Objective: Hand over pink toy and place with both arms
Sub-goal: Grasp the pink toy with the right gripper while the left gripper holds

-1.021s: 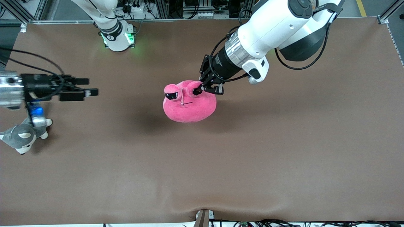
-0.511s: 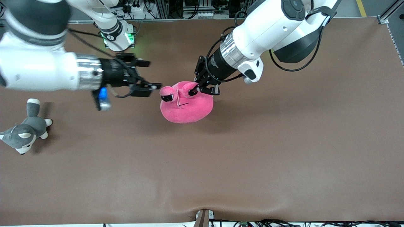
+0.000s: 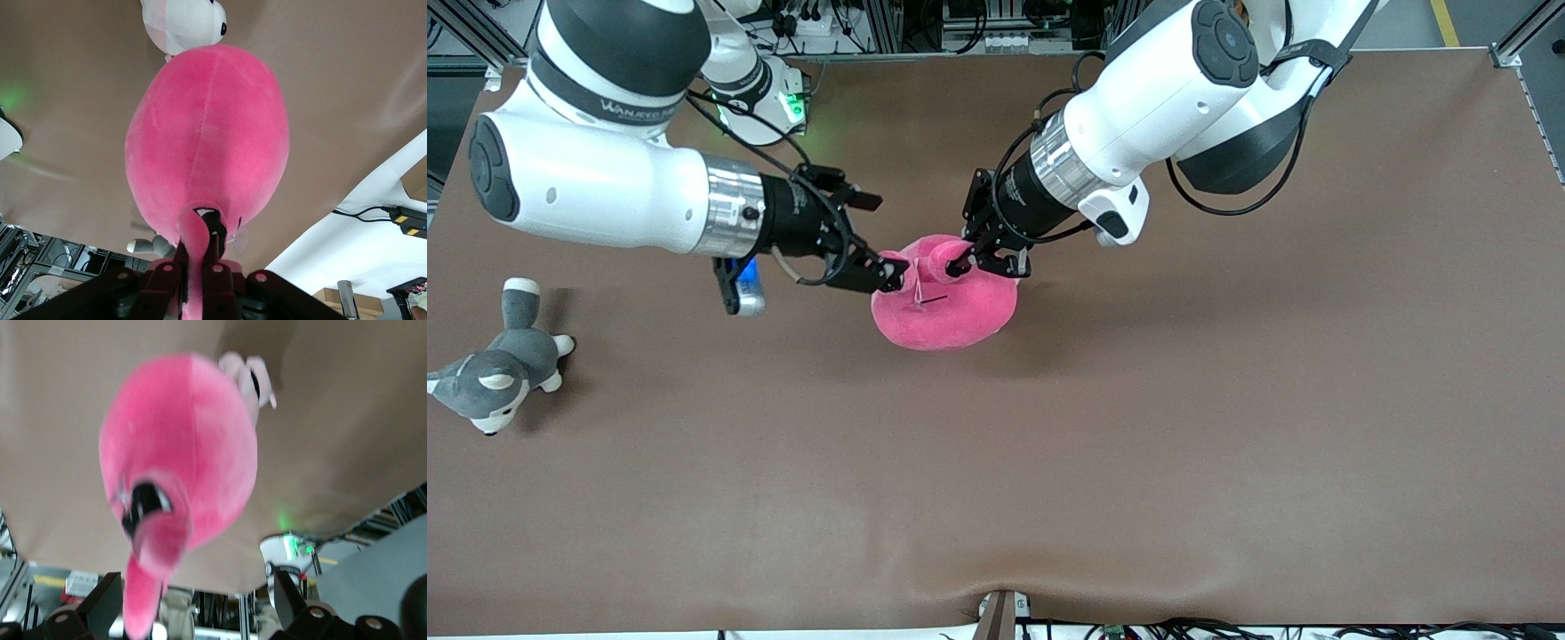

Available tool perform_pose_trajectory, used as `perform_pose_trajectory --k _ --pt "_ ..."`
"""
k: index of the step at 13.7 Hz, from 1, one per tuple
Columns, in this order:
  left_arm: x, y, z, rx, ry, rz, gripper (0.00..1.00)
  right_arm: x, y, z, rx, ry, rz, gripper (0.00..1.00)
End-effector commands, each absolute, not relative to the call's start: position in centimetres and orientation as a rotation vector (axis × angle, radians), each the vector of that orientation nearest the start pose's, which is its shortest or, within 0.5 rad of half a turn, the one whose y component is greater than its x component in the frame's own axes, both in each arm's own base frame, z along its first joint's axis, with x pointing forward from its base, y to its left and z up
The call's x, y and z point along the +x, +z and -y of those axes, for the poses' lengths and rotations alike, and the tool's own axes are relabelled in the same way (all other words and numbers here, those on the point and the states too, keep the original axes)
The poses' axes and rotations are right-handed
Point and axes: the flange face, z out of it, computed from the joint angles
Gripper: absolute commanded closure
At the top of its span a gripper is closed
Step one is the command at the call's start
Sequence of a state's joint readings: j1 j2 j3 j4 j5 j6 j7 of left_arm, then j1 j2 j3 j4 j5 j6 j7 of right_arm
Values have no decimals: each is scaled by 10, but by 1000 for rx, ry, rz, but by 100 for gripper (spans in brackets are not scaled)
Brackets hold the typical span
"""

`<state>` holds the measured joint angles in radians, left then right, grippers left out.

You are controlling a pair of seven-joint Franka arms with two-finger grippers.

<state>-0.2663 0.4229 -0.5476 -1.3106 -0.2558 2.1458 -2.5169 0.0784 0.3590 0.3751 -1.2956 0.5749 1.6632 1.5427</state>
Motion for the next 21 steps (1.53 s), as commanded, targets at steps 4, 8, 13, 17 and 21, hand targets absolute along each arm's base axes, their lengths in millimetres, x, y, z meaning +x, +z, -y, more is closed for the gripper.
perform_pose_trajectory --k 4,8,13,17,21 --pt "538 591 467 1522 -675 -2133 100 610 554 -301 -2189 716 -1482 67" --pt "540 592 465 1519 -672 -2135 100 611 551 -311 -2180 698 -1461 100" --pt "542 598 459 1511 -661 -2129 100 614 552 -306 -2172 690 -1467 100" --pt "545 602 451 1525 -614 -2125 45 624 542 -285 -2149 703 -1520 100" --pt "540 601 432 1754 -319 -2110 0 644 507 -233 -2170 722 -1552 100"
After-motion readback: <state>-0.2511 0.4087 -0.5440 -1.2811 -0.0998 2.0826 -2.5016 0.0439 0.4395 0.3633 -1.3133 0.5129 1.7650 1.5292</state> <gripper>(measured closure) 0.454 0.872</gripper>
